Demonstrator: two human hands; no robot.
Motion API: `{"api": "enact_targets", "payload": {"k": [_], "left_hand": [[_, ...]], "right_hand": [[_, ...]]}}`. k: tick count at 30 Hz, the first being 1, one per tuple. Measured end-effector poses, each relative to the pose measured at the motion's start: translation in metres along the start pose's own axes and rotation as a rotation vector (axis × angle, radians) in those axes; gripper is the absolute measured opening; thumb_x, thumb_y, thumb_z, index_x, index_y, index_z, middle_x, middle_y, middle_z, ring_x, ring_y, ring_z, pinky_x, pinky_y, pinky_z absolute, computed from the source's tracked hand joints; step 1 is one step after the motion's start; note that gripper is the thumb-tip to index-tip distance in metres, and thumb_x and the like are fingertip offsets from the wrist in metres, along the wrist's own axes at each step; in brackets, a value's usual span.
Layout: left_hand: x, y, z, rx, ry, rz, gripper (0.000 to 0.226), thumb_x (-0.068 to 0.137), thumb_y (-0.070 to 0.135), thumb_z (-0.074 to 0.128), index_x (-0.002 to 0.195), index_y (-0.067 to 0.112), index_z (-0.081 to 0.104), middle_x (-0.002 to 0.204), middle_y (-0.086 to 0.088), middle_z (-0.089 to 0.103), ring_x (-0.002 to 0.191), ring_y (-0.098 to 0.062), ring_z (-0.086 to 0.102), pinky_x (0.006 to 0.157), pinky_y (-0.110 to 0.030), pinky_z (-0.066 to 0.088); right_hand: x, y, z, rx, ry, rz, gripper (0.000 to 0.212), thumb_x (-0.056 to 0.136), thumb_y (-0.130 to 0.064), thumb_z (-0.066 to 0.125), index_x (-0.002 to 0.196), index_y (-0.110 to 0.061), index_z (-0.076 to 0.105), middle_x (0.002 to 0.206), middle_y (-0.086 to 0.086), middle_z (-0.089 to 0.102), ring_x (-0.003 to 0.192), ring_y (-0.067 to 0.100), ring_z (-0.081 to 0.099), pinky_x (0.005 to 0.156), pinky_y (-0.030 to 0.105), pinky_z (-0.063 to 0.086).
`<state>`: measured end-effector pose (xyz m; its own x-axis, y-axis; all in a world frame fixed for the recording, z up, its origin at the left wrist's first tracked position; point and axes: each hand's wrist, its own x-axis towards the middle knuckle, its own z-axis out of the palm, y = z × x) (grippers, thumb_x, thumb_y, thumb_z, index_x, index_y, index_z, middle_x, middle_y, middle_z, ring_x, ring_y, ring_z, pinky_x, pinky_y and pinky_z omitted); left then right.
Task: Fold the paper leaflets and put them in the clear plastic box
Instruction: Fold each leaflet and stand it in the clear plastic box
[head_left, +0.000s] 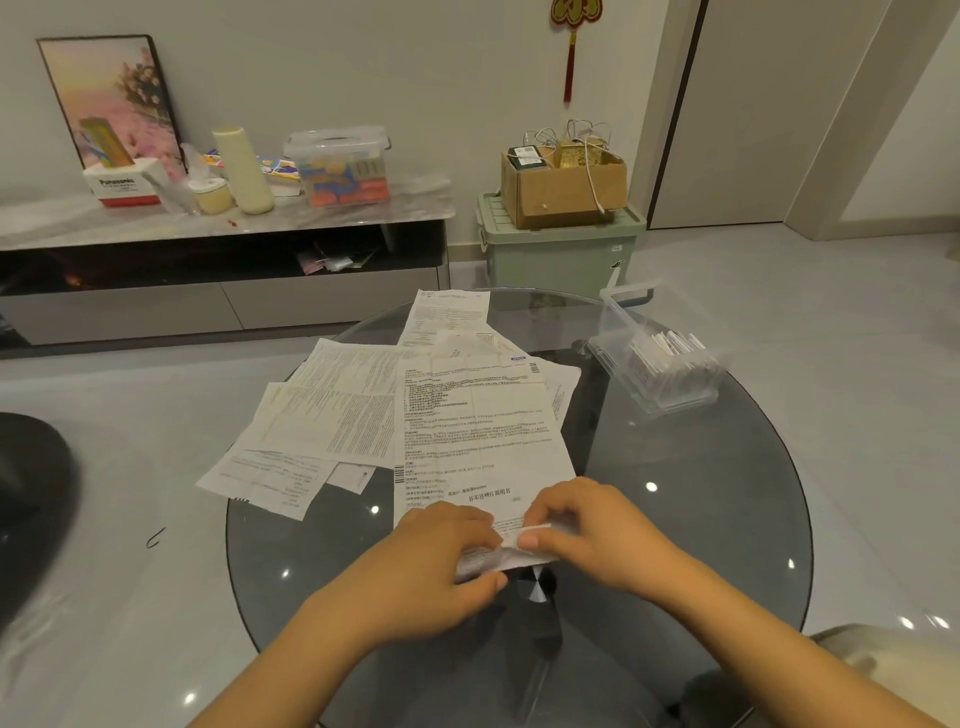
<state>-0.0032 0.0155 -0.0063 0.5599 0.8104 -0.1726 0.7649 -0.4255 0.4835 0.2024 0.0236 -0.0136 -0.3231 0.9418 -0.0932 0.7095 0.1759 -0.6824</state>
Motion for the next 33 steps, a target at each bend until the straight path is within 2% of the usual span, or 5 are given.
{"api": "enact_targets", "payload": {"k": [6,10,16,27,33], "left_hand": [[0.008,-0.002,0.002,-0.045,0.192,-0.081,0.023,0.088,0.032,0.055,0.068,0.032,0.044,0.07,0.013,0.05,0.068,-0.004,0.048,0.056,-0.018,0.031],[0.015,-0.004,0.006,-0.146,0.313,-0.168,0.014,0.087,0.026,0.059,0.093,0.035,0.051,0.09,0.015,0.057,0.079,-0.002,0.05,0.064,-0.013,0.034],[0.02,-0.006,0.017,-0.132,0.265,-0.194,0.056,0.084,0.029,0.064,0.133,0.029,0.036,0.127,0.011,0.042,0.109,-0.005,0.043,0.083,-0.016,0.032],[0.021,-0.017,0.011,-0.056,0.322,-0.244,0.066,0.079,0.022,0.072,0.135,0.028,0.039,0.126,0.009,0.029,0.123,-0.01,0.029,0.099,-0.019,0.029],[0.017,-0.011,0.015,0.052,0.329,-0.122,0.028,0.084,0.019,0.062,0.109,0.03,0.056,0.101,0.014,0.04,0.102,-0.016,0.047,0.088,-0.024,0.037]], "right_hand": [[0.001,0.003,-0.001,0.105,0.044,0.081,0.02,0.091,-0.038,0.056,0.084,-0.022,0.066,0.086,-0.007,0.067,0.082,0.01,0.06,0.076,0.026,0.048],[0.001,0.001,0.004,0.19,0.071,0.11,0.044,0.093,-0.053,0.038,0.093,-0.016,0.062,0.091,0.006,0.064,0.08,0.016,0.058,0.074,0.032,0.046],[0.005,0.007,0.016,0.011,0.122,0.118,0.043,0.082,-0.038,0.067,0.12,-0.033,0.048,0.095,-0.008,0.049,0.095,0.007,0.046,0.078,0.013,0.037],[0.011,0.004,0.018,-0.129,0.131,0.071,0.055,0.092,-0.02,0.053,0.139,-0.04,0.032,0.112,-0.012,0.043,0.108,0.012,0.032,0.098,0.024,0.023],[0.015,0.006,0.017,-0.003,0.285,0.091,0.006,0.089,-0.028,0.058,0.085,-0.025,0.061,0.08,-0.012,0.056,0.083,0.009,0.047,0.073,0.021,0.038]]}}
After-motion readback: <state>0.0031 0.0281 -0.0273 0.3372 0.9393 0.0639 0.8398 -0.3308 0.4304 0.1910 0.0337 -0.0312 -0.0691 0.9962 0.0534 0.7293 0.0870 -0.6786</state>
